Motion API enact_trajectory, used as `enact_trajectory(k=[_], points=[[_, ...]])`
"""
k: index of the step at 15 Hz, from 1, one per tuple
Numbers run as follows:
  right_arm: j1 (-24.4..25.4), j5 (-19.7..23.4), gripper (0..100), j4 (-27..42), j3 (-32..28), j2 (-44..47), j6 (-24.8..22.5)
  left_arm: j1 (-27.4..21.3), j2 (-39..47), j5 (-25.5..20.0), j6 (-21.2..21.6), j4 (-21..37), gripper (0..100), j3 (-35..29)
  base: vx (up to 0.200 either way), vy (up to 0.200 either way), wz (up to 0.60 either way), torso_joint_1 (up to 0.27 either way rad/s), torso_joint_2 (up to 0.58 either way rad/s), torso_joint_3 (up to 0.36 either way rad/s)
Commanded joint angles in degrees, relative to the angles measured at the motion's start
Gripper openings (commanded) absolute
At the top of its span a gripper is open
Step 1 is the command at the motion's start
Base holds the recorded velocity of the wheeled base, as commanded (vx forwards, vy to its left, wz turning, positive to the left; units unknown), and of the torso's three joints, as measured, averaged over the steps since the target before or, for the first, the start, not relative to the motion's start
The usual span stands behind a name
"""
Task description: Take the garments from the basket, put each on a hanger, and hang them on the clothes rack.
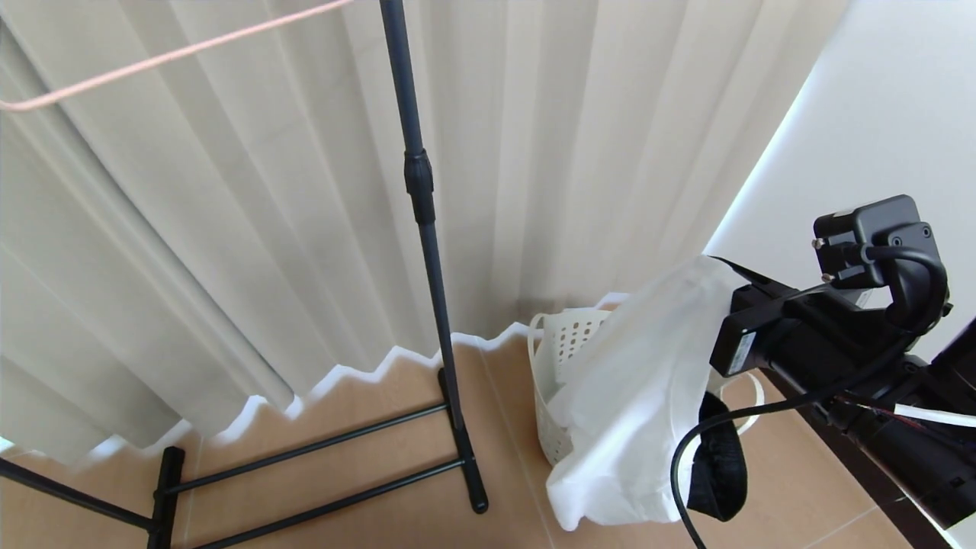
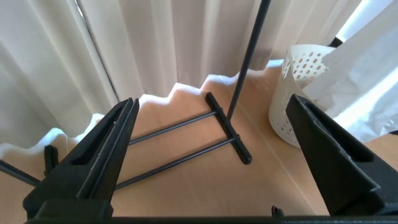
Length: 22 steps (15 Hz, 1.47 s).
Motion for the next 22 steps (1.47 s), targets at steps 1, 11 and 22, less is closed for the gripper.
enact_trajectory(k=[1, 11, 22], points=[[-0.1, 0.0, 0, 0.0, 0.1, -0.3, 0.0, 0.0, 0.0, 0.0, 0.0, 0.0, 100, 0.0, 0.000, 0.000, 0.00, 0.032, -0.40, -0.139], [-0.1, 0.0, 0, 0.0, 0.1, -0.3, -0.1, 0.0, 0.0, 0.1, -0.1, 0.0, 100, 0.0, 0.000, 0.000, 0.00, 0.115, -0.46, -0.155], [-0.1, 0.0, 0, -0.1, 0.7, -0.6, -0.8, 0.0, 0.0, 0.1, 0.0, 0.0, 100, 0.0, 0.000, 0.000, 0.00, 0.199, -0.54, -0.210]])
